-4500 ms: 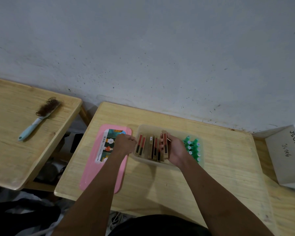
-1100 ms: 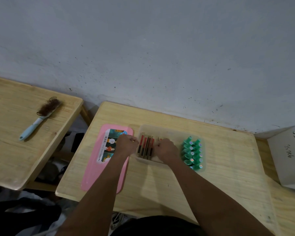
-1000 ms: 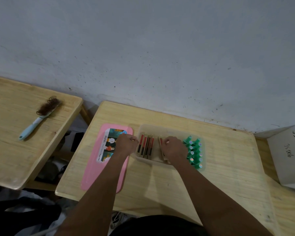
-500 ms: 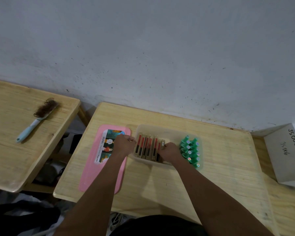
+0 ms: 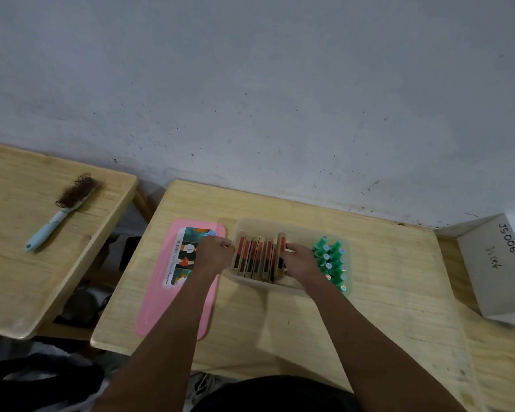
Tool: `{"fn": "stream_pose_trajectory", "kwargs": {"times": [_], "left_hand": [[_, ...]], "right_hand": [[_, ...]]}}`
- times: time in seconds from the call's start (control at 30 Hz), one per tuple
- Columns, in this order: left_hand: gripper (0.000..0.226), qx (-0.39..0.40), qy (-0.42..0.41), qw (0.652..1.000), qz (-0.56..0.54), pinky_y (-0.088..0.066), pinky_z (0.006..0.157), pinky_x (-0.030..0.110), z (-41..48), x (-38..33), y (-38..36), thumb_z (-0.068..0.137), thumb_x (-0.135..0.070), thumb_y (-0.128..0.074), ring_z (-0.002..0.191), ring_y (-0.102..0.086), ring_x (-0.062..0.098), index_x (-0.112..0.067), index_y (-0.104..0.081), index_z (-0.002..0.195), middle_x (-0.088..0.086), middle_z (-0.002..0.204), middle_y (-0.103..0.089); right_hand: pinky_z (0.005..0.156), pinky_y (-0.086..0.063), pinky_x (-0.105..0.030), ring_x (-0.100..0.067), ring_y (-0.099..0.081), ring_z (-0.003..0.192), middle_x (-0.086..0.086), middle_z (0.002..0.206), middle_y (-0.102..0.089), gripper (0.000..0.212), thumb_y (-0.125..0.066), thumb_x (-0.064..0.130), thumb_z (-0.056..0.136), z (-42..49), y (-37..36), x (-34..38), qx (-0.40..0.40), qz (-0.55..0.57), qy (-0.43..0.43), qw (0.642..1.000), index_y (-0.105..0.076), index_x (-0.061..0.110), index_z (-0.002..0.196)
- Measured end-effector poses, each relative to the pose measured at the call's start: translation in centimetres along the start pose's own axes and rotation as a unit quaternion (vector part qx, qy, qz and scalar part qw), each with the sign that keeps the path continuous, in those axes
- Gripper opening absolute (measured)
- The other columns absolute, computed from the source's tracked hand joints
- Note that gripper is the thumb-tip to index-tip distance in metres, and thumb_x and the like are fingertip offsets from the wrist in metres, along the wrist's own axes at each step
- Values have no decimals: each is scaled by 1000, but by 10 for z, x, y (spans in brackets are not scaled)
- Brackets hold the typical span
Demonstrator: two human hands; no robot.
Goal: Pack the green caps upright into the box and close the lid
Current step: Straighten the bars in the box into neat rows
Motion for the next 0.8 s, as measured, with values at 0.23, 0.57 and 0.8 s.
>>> {"fn": "stream_pose_trajectory", "kwargs": {"times": [0.23, 0.57, 0.8], "left_hand": [[24, -4, 8, 1000, -10, -56, 88, 41, 0, 1, 1, 87, -6, -60, 95, -67, 28, -2, -69, 109, 16, 107, -71], [22, -3, 3, 1000, 4, -54, 92, 42, -2, -1, 0, 89, -5, -58, 96, -68, 28, -1, -69, 108, 16, 107, -71], [25, -3, 0, 1000, -2, -54, 93, 40, 0, -1, 1, 87, -6, -60, 97, -67, 26, -1, -68, 110, 16, 112, -70]], "right_hand": [[96, -52, -41, -24, -66, 100, -10, 104, -70, 22, -62, 9, 91, -2, -32, 5, 42, -57, 28, 997, -70, 4, 111], [72, -59, -35, -17, -69, 74, 3, 80, -74, 18, -62, 29, 88, 18, -53, 19, 8, -242, 68, 968, -79, 25, 84], [85, -55, -34, -17, -68, 91, 5, 104, -74, 21, -58, 31, 89, 18, -17, 20, -45, -239, 88, 966, -76, 24, 99]]}}
Point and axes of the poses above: each hand's wrist, its own z-axis towards the middle knuckle, its own y-axis out of the back of the hand, x = y × z, the point moved 9 cm from there along z, towards the middle knuckle
